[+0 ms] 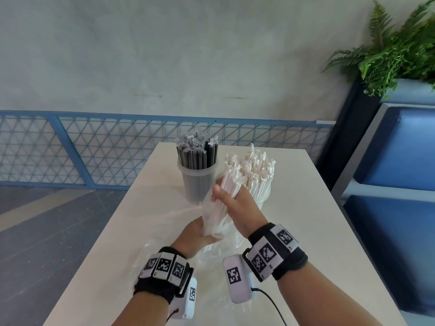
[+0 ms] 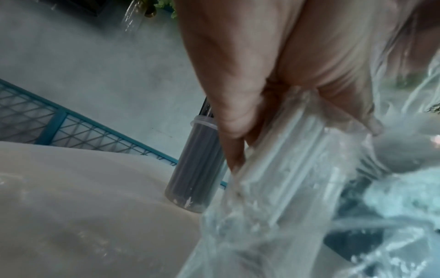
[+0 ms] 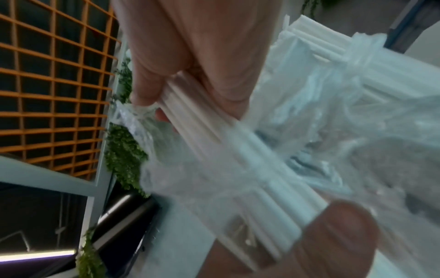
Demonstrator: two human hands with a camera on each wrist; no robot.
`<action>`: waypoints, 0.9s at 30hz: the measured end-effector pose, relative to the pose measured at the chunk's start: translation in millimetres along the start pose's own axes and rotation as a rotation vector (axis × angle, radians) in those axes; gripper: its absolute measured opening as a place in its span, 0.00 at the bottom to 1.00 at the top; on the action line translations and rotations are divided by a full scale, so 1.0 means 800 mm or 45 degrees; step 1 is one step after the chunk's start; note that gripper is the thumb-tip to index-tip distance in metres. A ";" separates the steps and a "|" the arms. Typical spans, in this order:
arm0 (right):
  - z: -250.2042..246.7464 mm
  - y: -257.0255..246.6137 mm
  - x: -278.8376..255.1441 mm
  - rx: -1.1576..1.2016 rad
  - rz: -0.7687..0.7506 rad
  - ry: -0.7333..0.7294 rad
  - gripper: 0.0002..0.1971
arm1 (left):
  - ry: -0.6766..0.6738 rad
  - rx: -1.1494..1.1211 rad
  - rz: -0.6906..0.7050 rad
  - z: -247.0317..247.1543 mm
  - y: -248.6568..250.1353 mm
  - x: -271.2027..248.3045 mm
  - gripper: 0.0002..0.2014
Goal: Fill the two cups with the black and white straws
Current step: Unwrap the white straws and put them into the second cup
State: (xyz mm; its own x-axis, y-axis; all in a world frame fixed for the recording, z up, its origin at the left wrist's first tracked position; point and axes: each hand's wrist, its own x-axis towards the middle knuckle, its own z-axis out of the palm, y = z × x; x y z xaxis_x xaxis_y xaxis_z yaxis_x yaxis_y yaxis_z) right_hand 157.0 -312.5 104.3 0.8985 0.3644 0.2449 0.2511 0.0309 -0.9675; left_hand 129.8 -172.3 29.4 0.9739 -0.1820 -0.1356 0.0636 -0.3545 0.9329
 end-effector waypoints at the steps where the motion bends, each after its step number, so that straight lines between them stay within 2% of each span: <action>1: -0.002 -0.002 0.001 0.015 -0.002 -0.005 0.12 | 0.013 0.000 0.014 -0.001 0.001 0.002 0.24; 3: -0.004 0.000 0.001 0.040 0.051 -0.074 0.03 | 0.056 0.001 0.051 -0.001 0.006 0.005 0.21; 6: -0.002 0.002 -0.004 -0.050 0.101 -0.127 0.05 | 0.118 -0.042 0.093 0.001 0.010 0.006 0.21; 8: -0.006 -0.015 -0.003 -0.082 0.009 -0.036 0.07 | 0.169 -0.068 0.118 0.000 0.009 0.006 0.21; 11: -0.023 -0.056 0.008 -0.007 -0.156 0.237 0.08 | 0.257 0.013 0.165 -0.002 0.000 0.010 0.21; 13: -0.037 -0.076 0.017 0.068 -0.217 0.425 0.09 | 0.372 0.008 0.147 -0.002 -0.005 0.011 0.15; 16: -0.058 -0.091 0.025 0.028 -0.286 0.646 0.16 | 0.534 -0.091 0.066 -0.004 -0.014 0.011 0.09; 20: -0.074 -0.089 0.032 -0.012 -0.269 0.729 0.17 | 0.691 -0.244 -0.024 -0.012 -0.016 0.007 0.10; 24: -0.074 -0.080 0.042 -0.144 -0.250 0.710 0.14 | 0.662 -0.313 0.024 -0.015 -0.003 0.005 0.04; 27: -0.074 -0.077 0.046 -0.183 -0.265 0.725 0.12 | 0.643 -0.324 0.065 -0.015 0.007 0.004 0.04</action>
State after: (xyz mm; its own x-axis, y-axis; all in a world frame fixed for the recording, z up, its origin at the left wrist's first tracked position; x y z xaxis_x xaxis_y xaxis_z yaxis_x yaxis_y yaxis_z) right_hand 196.4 -356.3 176.5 0.8667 -0.1903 0.4611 0.4520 -0.0918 -0.8873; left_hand 136.1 -164.1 37.9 0.9564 0.2906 0.0296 0.0035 -0.1129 0.9936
